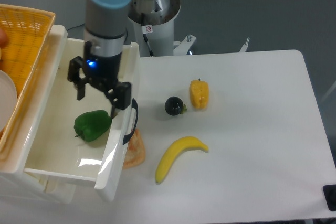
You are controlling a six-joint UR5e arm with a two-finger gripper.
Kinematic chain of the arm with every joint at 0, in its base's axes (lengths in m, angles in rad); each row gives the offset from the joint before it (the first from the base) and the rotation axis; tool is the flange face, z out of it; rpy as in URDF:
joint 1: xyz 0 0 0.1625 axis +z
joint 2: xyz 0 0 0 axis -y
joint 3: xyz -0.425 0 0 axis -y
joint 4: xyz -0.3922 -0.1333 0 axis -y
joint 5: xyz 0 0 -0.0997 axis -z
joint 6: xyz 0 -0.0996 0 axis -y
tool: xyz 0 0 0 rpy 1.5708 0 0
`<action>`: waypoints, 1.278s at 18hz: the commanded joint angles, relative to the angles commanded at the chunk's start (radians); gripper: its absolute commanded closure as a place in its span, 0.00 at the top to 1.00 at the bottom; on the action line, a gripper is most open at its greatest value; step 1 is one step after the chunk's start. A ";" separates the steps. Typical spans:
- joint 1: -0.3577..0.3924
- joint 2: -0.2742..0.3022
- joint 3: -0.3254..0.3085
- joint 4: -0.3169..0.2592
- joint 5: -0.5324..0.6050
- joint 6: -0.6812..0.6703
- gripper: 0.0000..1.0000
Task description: Place the green pepper in the upper white drawer
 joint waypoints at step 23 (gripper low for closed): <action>0.503 -0.268 -0.043 0.028 -0.061 1.315 1.00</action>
